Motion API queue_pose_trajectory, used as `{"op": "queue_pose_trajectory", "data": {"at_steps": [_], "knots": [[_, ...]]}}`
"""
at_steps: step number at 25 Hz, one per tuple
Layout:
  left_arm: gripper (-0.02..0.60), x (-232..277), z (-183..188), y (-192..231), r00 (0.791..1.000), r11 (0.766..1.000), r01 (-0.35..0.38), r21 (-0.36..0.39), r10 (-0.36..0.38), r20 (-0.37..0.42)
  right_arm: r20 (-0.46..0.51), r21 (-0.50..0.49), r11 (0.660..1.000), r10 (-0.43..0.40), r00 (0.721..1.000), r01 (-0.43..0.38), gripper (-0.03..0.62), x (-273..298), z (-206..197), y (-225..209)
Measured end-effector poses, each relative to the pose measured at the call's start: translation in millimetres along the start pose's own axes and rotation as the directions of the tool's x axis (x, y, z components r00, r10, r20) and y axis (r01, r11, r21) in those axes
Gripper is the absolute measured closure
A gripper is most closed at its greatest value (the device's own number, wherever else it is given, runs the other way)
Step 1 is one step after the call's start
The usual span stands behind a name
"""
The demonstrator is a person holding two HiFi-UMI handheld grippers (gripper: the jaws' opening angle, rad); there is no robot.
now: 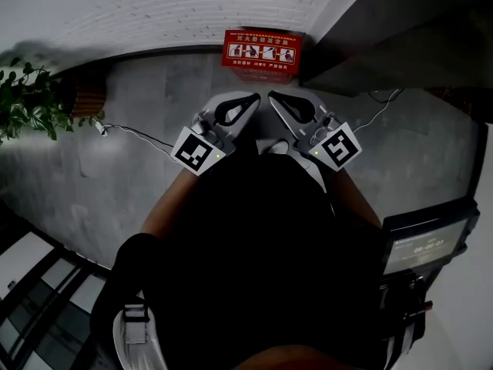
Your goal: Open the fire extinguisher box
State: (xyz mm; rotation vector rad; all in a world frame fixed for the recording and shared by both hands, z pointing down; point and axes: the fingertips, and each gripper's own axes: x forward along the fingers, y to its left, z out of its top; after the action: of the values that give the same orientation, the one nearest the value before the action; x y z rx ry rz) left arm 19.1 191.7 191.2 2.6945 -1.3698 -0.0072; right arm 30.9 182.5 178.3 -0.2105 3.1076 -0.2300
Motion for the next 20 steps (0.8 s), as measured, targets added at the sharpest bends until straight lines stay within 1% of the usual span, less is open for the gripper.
{"op": "queue_pose_trajectory", "data": {"at_steps": [6,9,12,14,16,20], "knots": [[0.58,19,-1,78,0.998,0.998,0.056,-0.017,-0.056,0.016,-0.023,-0.017,0.998,-0.055,0.998,0.055,0.583,58,5,-45],[0.58,32,6,122,0.995,0.995,0.097,-0.024,-0.096,0.031,-0.026,-0.005,0.996,-0.087,0.996,0.087,0.583,95,16,-76],[0.58,43,11,164,0.99,0.989,0.136,-0.054,-0.134,0.037,-0.027,0.005,0.993,-0.121,0.992,0.122,0.583,130,30,-103],[0.58,50,1,184,0.987,0.984,0.16,-0.075,-0.159,0.018,-0.024,0.019,0.989,-0.149,0.989,0.149,0.583,141,24,-120],[0.58,60,-16,198,0.985,0.982,0.172,-0.083,-0.173,-0.008,-0.024,0.031,0.985,-0.171,0.985,0.172,0.583,144,11,-137],[0.58,73,-41,214,0.985,0.982,0.161,-0.099,-0.166,-0.049,-0.042,0.068,0.978,-0.192,0.98,0.195,0.583,140,-9,-166]]}}
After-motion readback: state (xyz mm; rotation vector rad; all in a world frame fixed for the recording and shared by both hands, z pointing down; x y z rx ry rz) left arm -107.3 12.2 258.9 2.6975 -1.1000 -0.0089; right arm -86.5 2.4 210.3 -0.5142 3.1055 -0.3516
